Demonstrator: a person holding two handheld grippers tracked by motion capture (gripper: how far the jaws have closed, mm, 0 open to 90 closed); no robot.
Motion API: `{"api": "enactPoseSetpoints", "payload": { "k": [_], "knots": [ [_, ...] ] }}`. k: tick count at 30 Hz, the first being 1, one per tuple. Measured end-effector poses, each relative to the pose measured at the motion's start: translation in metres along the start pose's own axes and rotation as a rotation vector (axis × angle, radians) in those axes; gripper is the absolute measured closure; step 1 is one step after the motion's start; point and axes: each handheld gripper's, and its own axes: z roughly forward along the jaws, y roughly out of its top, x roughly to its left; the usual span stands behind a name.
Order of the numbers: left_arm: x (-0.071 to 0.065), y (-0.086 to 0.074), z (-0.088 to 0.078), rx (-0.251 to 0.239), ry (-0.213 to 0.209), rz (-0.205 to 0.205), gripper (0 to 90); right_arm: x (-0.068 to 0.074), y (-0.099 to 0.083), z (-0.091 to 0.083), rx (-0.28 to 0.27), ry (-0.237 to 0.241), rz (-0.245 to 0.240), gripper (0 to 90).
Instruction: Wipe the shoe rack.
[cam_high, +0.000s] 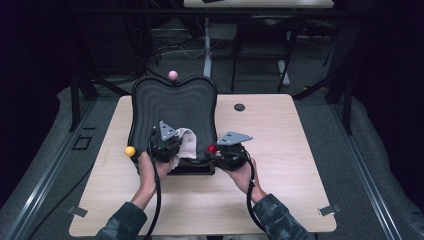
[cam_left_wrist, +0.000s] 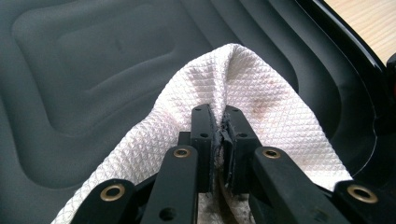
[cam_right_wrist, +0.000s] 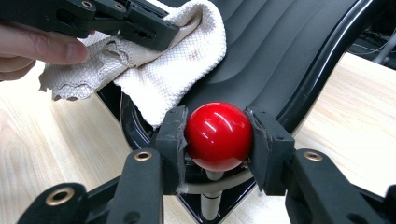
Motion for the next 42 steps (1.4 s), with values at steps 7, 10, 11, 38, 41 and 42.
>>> {"api": "enactPoseSetpoints", "payload": {
  "k": [7,10,11,38,41,42],
  "knots": [
    [0.007,0.007,0.002,0.002,0.011,-0.011,83.9,0.000,0.000,0.000,0.000,0.002,-0.004,60.1],
    [0.014,0.012,0.004,0.005,0.027,-0.017,83.9,0.000,0.000,0.000,0.001,0.002,-0.006,60.1],
    [0.017,0.014,0.005,0.005,0.027,-0.023,83.9,0.000,0.000,0.000,0.001,0.002,-0.007,60.1],
    [0.076,0.083,0.032,0.017,0.188,-0.080,83.8,0.000,0.000,0.000,0.005,0.000,-0.017,60.2],
    [0.085,0.091,0.036,0.019,0.210,-0.097,83.7,0.000,0.000,0.000,0.004,0.003,-0.017,60.1],
    [0.086,0.093,0.037,0.019,0.215,-0.101,83.7,0.000,0.000,0.000,0.005,0.001,-0.017,60.1]
  ]
}}
